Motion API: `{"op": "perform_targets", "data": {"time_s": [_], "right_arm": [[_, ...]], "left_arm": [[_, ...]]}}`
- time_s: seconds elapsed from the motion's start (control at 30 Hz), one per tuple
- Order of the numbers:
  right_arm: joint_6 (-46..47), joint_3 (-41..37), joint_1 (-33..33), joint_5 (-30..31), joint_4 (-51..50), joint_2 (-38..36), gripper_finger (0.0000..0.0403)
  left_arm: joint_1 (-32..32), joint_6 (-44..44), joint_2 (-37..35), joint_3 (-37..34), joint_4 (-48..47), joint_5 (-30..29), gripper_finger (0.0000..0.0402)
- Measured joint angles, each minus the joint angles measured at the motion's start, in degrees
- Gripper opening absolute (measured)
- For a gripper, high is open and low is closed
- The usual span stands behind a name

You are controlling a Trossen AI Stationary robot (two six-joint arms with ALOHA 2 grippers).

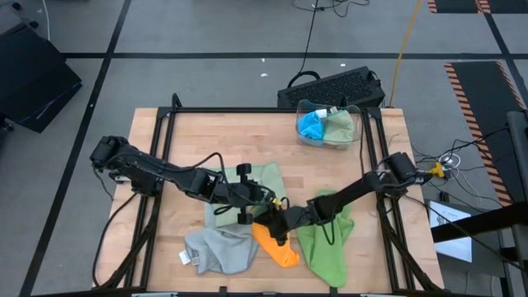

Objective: Fold microfiber towels
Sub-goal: Fold the light green microfiber towel

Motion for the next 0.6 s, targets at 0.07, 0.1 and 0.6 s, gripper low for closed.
{"op": "perform_targets", "data": {"time_s": [0.07, 0.1, 0.6], "right_arm": [[0.2, 0.1, 0.7, 2.2, -2.9, -2.2, 0.0011], [0.5, 0.1, 1.1, 3.3, -4.6, -3.2, 0.0007], [15.1, -3.1, 1.6, -6.0, -30.6, -16.9, 0.0005]], "left_arm": [[-0.1, -0.3, 0.0, 0.0, -1.8, 0.2, 0.0024], [-0.1, -0.4, 0.0, 0.0, -2.7, 0.2, 0.0024], [-0.3, -3.3, 0.0, 0.0, -5.9, 0.2, 0.0007]]}}
